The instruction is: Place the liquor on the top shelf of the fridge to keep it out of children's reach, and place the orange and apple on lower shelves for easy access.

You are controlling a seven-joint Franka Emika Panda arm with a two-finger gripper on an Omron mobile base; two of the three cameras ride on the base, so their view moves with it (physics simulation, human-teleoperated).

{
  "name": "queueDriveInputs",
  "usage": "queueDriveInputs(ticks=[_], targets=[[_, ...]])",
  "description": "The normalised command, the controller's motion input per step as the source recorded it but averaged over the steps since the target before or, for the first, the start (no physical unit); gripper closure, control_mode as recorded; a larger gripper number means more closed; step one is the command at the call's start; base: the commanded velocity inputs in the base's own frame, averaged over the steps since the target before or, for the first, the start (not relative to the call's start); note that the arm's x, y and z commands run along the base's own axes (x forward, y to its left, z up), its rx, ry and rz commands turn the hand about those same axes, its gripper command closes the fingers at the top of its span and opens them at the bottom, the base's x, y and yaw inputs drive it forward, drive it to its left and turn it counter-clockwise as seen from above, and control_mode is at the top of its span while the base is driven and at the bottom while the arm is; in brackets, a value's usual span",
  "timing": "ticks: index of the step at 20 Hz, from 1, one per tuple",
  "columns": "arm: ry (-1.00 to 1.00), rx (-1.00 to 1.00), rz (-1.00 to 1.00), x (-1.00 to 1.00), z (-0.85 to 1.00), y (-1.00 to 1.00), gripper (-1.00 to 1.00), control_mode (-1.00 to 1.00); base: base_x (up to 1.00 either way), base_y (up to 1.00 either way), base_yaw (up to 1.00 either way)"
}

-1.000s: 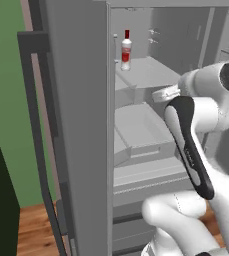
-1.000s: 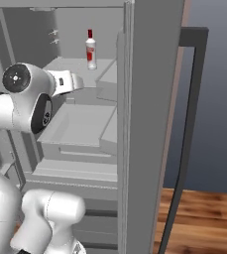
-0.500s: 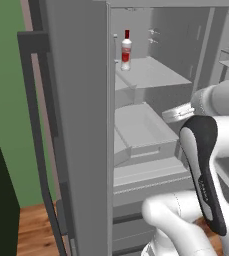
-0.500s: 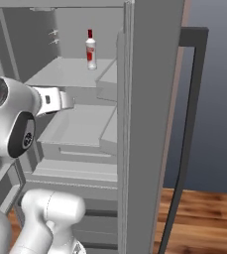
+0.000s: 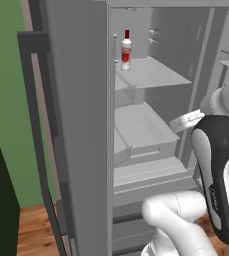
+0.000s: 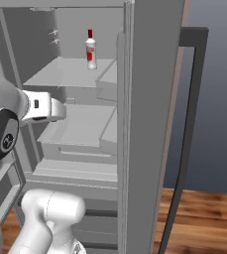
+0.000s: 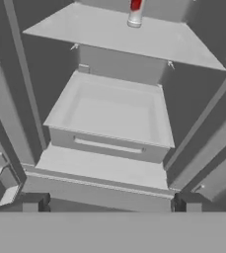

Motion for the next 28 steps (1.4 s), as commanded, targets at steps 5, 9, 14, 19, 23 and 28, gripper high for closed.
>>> queueDriveInputs(ticks=[5, 9, 14, 19, 23, 28], targets=[[0.06, -0.01, -0.02, -0.17, 0.00, 0.00, -1.00, 1.00, -0.35, -0.02, -0.04], [0.00, 0.00, 0.00, 0.00, 0.00, 0.00, -1.00, 1.00, -0.76, -0.18, -0.11], [0.00, 0.00, 0.00, 0.00, 0.00, 0.00, -1.00, 1.00, -0.97, -0.27, -0.16], [0.00, 0.00, 0.00, 0.00, 0.00, 0.00, -1.00, 1.00, -0.81, -0.34, -0.17], [0.00, 0.00, 0.00, 0.00, 0.00, 0.00, -1.00, 1.00, -0.30, -0.62, -0.27], [0.00, 0.00, 0.00, 0.00, 0.00, 0.00, -1.00, 1.00, -0.01, -0.70, -0.41]])
